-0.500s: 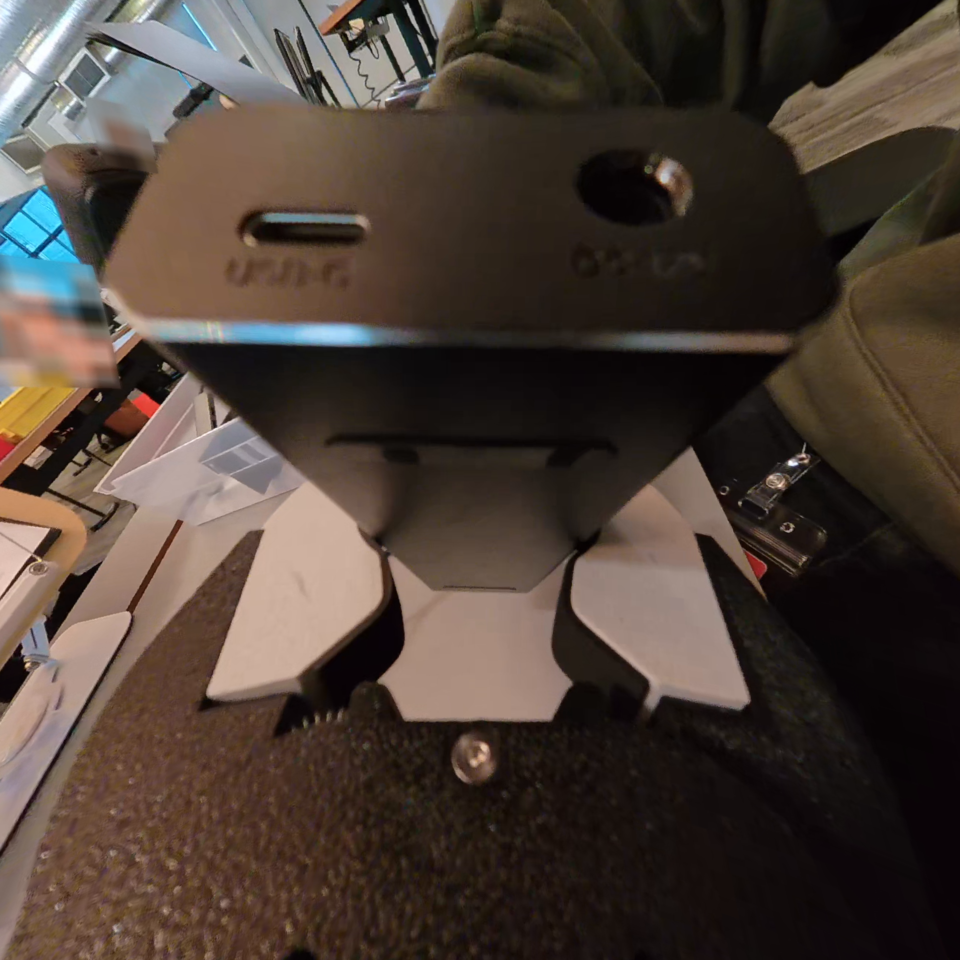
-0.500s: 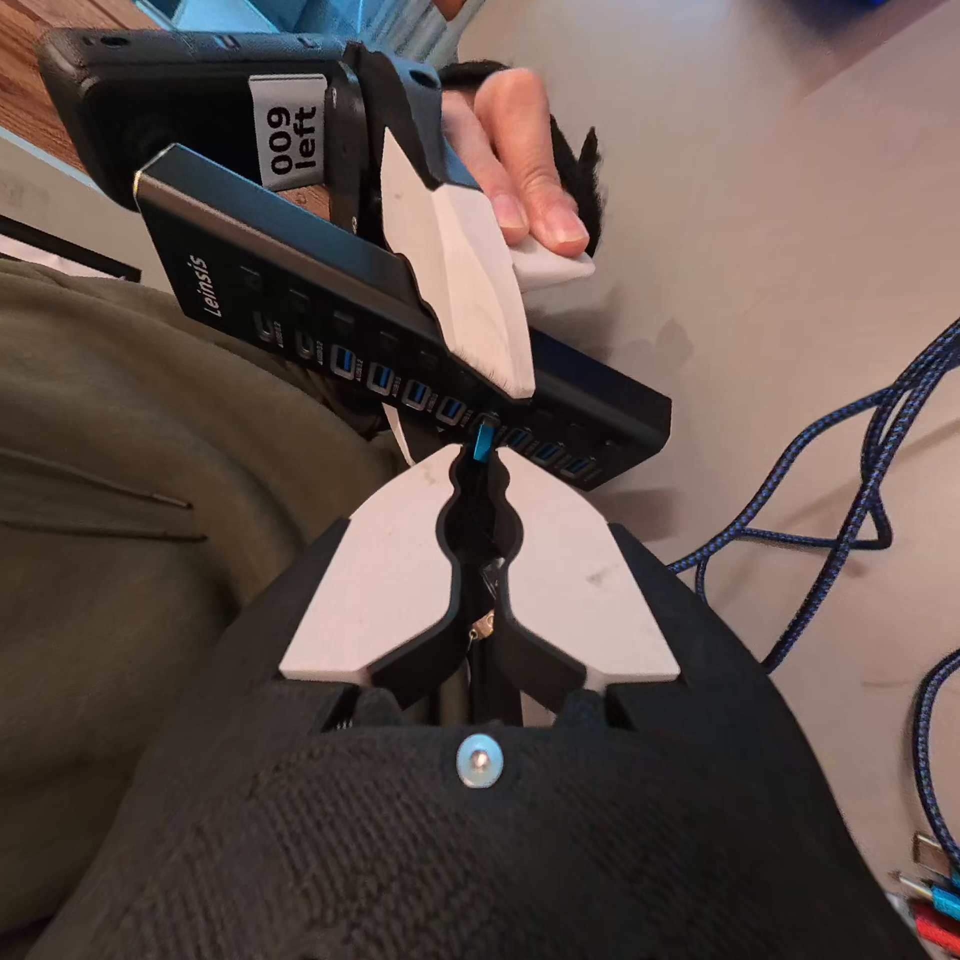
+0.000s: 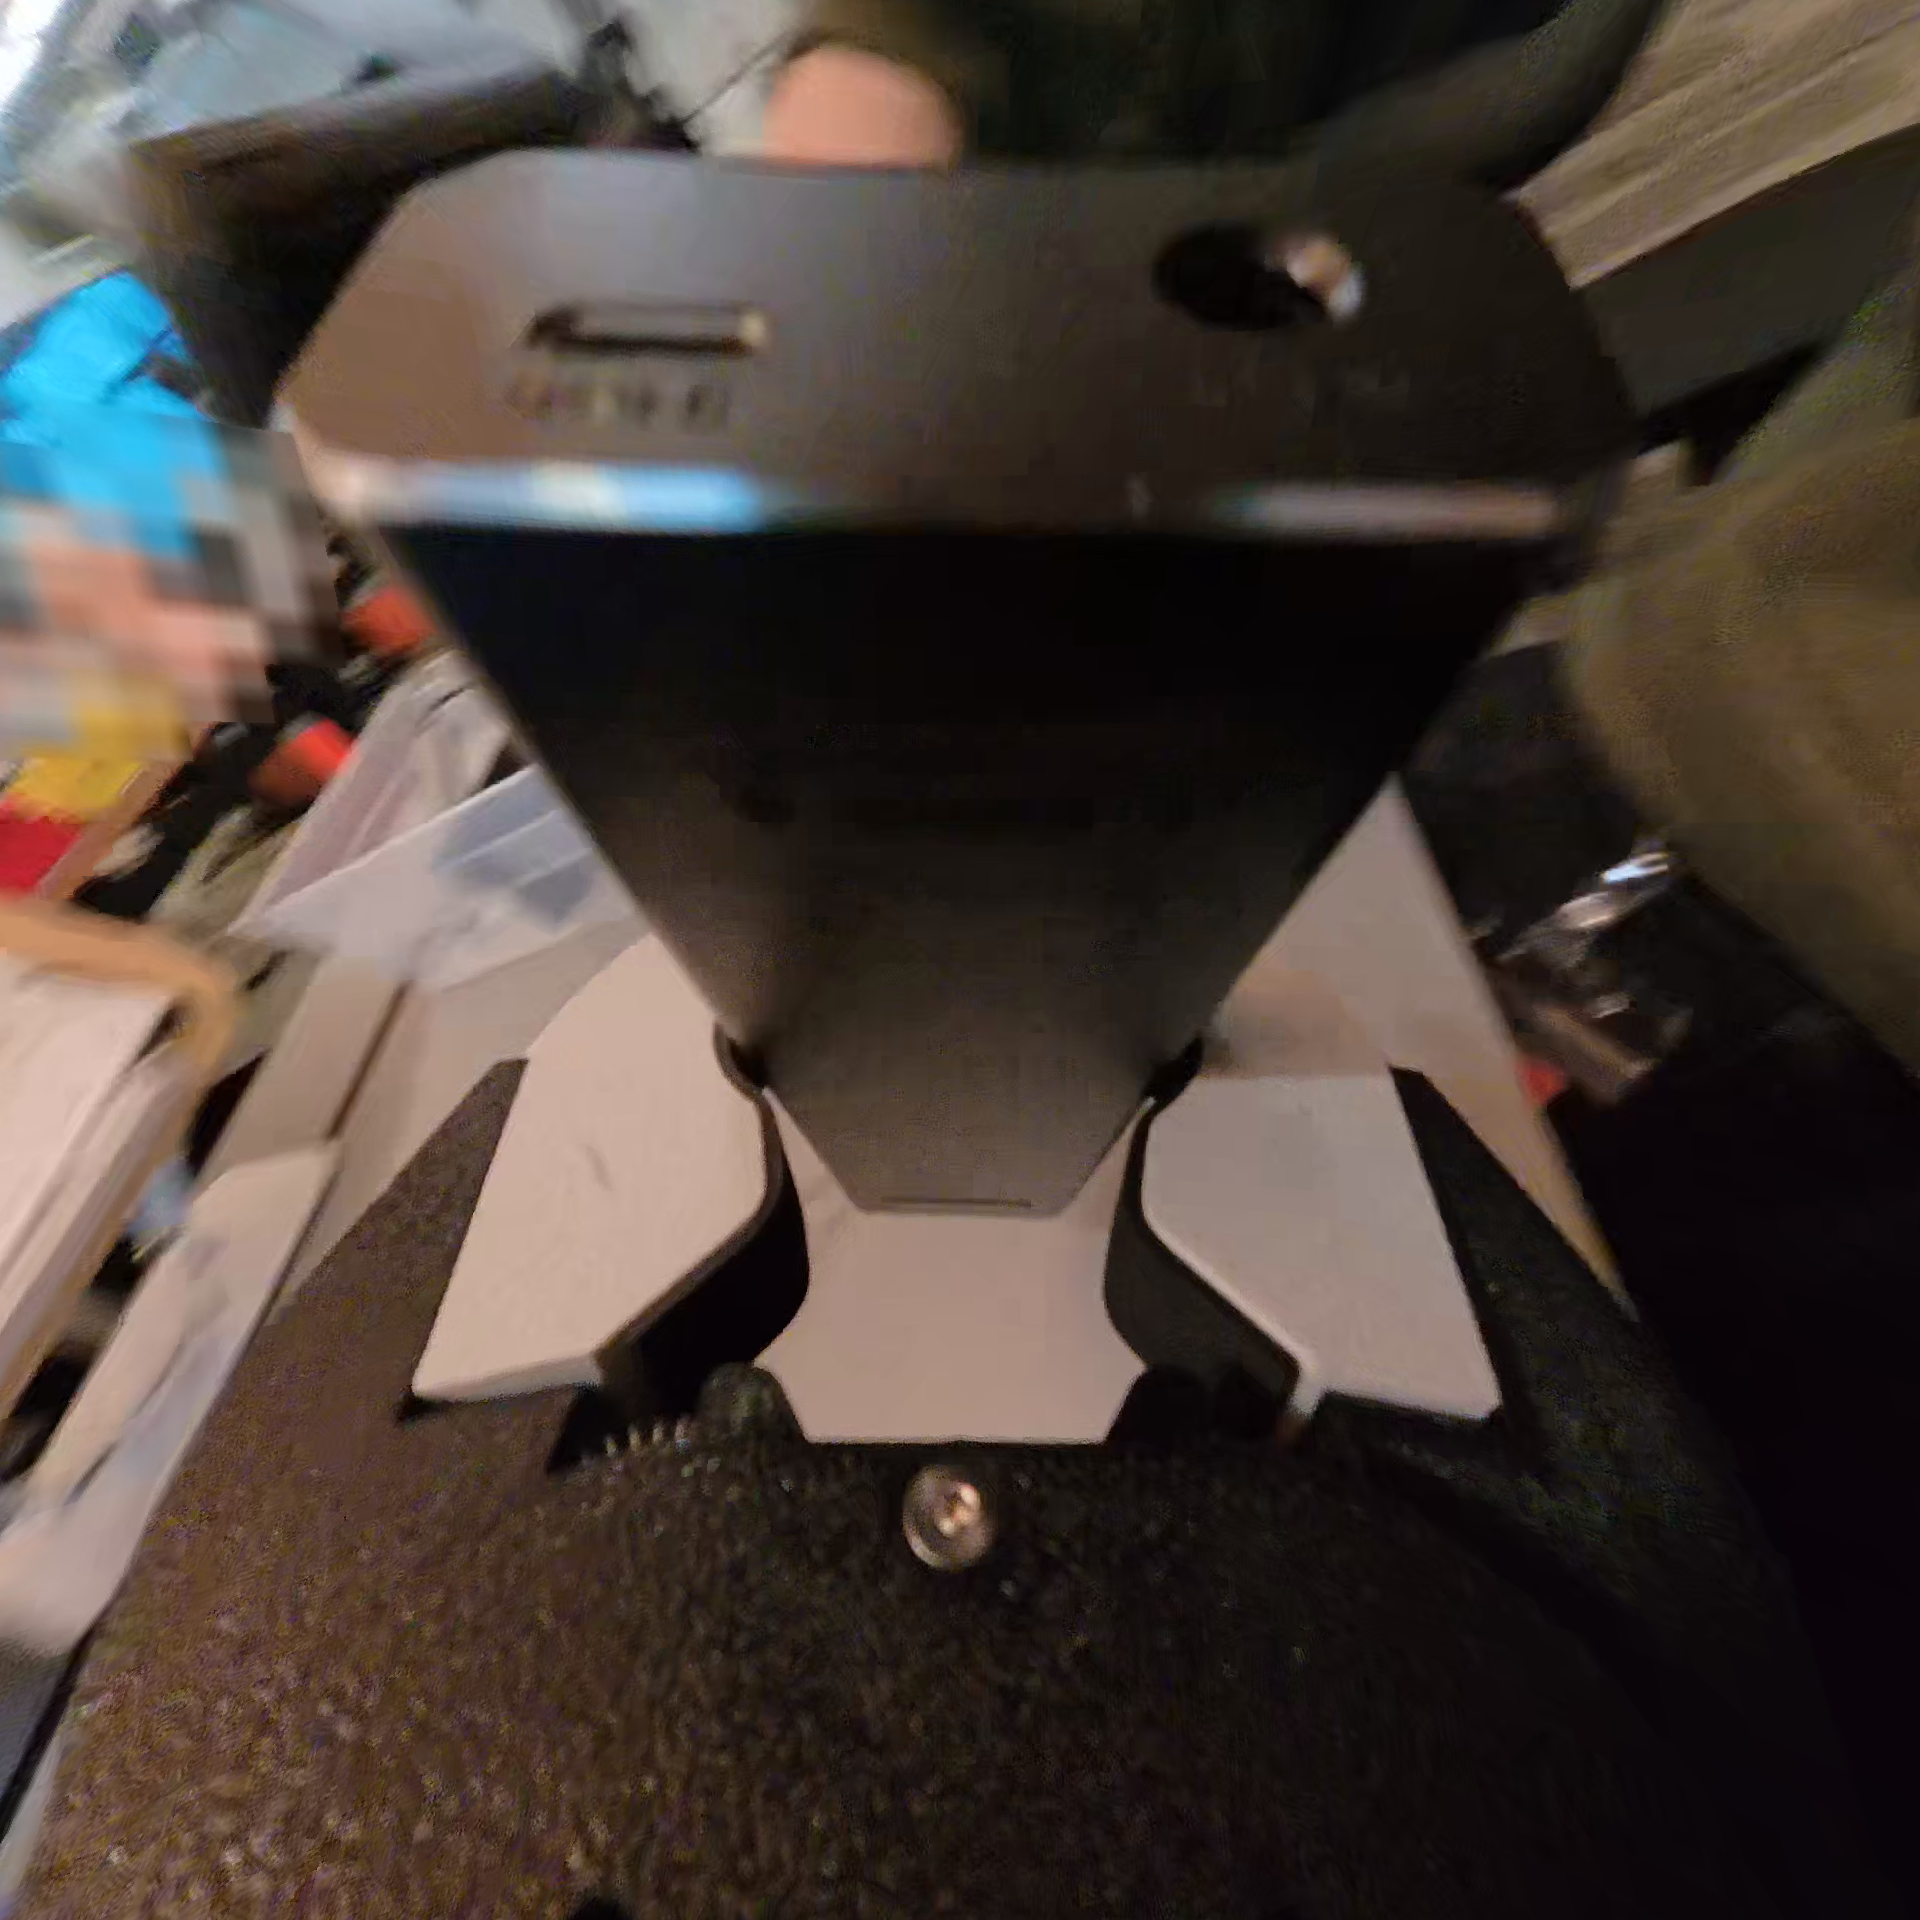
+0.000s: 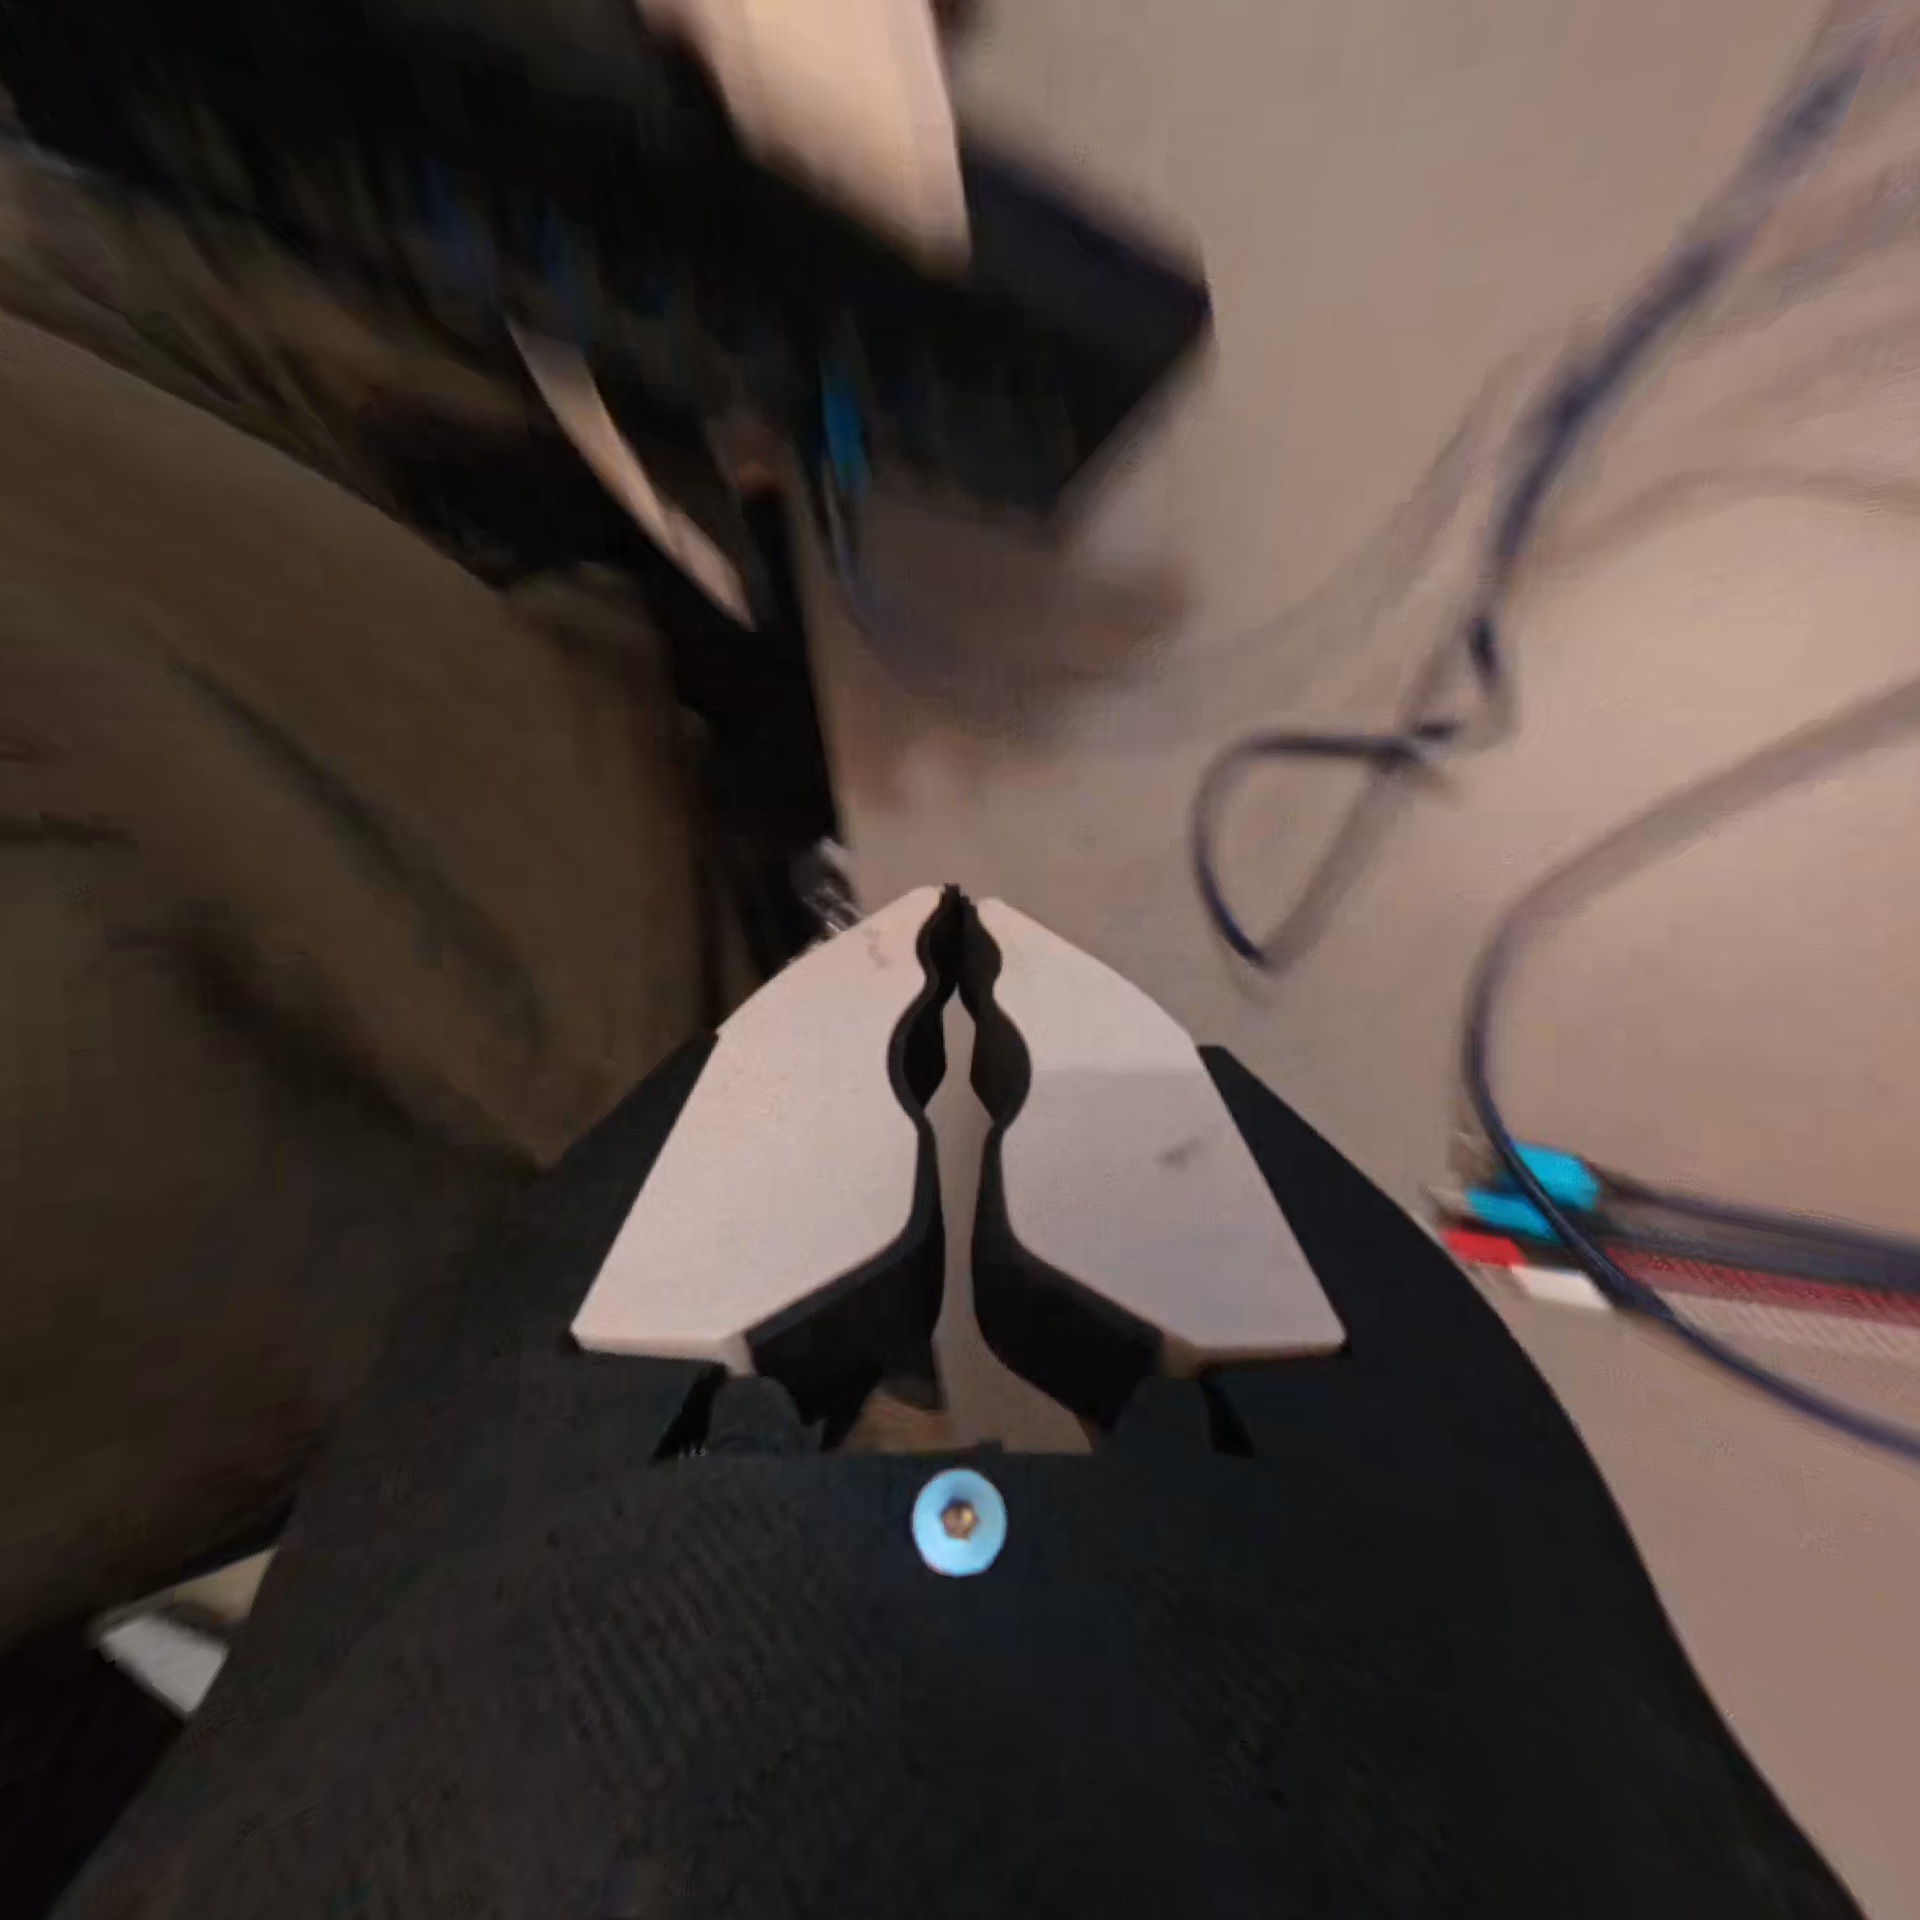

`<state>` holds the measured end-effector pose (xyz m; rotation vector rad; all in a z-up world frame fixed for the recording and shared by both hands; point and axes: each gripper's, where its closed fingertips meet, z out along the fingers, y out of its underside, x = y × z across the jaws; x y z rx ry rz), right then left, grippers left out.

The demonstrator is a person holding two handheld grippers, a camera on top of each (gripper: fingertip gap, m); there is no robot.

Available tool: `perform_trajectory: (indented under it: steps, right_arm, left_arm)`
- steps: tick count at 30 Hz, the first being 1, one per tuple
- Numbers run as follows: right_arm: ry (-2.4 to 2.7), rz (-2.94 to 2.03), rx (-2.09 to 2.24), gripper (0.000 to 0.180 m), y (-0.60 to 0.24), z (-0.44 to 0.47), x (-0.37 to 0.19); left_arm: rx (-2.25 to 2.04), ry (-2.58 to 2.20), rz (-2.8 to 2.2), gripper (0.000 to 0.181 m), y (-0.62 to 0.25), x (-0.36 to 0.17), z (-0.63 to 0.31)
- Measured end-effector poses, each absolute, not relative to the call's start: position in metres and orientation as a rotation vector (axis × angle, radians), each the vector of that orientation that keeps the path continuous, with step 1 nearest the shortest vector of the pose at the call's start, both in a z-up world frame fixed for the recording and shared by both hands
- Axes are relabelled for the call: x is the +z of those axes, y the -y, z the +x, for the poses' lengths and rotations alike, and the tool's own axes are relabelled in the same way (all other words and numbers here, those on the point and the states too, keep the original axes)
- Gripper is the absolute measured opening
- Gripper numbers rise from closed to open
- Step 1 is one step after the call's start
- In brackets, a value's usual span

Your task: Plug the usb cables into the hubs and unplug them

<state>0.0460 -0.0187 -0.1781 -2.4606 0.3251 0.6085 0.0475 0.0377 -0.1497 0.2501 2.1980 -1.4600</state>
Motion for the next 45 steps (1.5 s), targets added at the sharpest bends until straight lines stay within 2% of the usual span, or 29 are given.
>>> perform_trajectory:
  steps: [1,2,4,5,7,9,12,14,17,19,25,34,39,45]
  right_arm:
    - [-0.392,-2.324,0.645,0.000,0.018,0.051,-0.168]
    - [-0.532,-2.074,0.753,0.000,0.004,0.057,-0.144]
    - [-0.444,-2.026,0.737,0.000,-0.008,0.053,-0.131]
    - [-0.365,-2.044,0.624,0.006,-0.016,0.054,-0.128]
    - [-0.225,-2.008,0.354,0.032,-0.036,0.059,-0.113]
    - [-0.065,-1.957,0.086,0.035,-0.051,0.061,-0.102]
    - [0.147,-2.003,-0.144,0.042,-0.064,0.057,-0.119]
    - [0.190,-2.009,-0.132,0.042,-0.070,0.051,-0.130]
    - [0.175,-1.853,-0.141,0.022,-0.079,0.047,-0.117]
    - [0.140,-1.829,-0.137,0.016,-0.081,0.048,-0.114]
    - [0.159,-1.873,-0.186,0.021,-0.077,0.046,-0.124]
    - [0.165,-1.841,-0.187,0.018,-0.075,0.045,-0.125]
    - [0.182,-1.883,-0.212,0.026,-0.069,0.047,-0.134]
    - [0.152,-1.831,-0.182,0.016,-0.077,0.042,-0.134]
  left_arm:
    - [-1.467,-2.157,0.158,0.070,-0.056,-0.143,0.062]
    - [-1.565,-2.124,0.087,0.070,-0.067,-0.133,0.069]
    - [-1.693,-2.025,0.043,0.070,-0.071,-0.114,0.074]
    - [-1.643,-2.045,0.065,0.070,-0.070,-0.117,0.073]
    - [-1.598,-2.080,0.070,0.070,-0.068,-0.123,0.070]
    - [-1.619,-2.106,0.051,0.070,-0.067,-0.127,0.068]
    - [-1.755,-2.105,0.043,0.070,-0.063,-0.120,0.061]
    - [-1.857,-2.083,0.048,0.070,-0.061,-0.112,0.055]
    - [-1.874,-2.096,0.040,0.070,-0.059,-0.110,0.053]
    - [-1.847,-2.123,0.042,0.070,-0.057,-0.115,0.053]
    - [-1.861,-2.134,0.026,0.070,-0.052,-0.118,0.053]
    - [-1.957,-2.144,-0.021,0.071,-0.051,-0.117,0.053]
    - [-1.993,-2.145,-0.022,0.071,-0.053,-0.115,0.051]
    - [-1.976,-2.165,-0.033,0.070,-0.052,-0.117,0.051]
